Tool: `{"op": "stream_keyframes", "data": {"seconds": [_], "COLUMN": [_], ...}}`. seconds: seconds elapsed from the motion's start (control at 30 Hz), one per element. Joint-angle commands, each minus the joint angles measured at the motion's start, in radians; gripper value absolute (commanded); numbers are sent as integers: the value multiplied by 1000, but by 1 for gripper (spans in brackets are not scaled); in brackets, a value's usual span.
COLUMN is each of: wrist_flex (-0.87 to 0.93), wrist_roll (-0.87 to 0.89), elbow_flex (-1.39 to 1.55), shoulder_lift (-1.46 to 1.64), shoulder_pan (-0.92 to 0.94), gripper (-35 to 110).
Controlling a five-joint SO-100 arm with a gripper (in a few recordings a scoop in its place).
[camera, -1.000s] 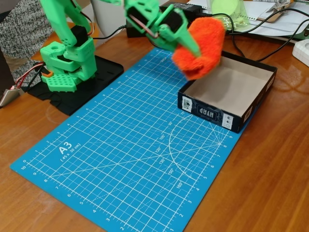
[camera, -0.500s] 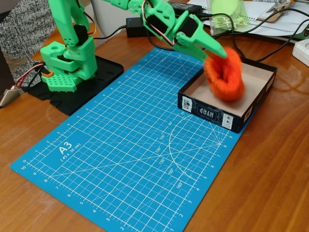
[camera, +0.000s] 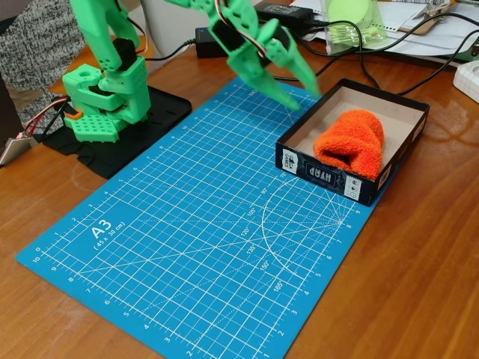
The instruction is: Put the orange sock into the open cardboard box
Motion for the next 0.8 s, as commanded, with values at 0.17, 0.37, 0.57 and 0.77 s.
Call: {"op": "stream_keyframes", "data": {"seconds": [0.17, 0.37, 0.57, 0.77], "wrist_flex": [411, 431, 419, 437], "wrist_roll": [-281, 60, 313, 337], "elbow_flex": [393, 663, 827, 856], "shoulder_lift": [741, 1114, 1299, 1322], "shoulder_pan": [193, 264, 279, 293], "gripper": [0, 0, 0, 2]}}
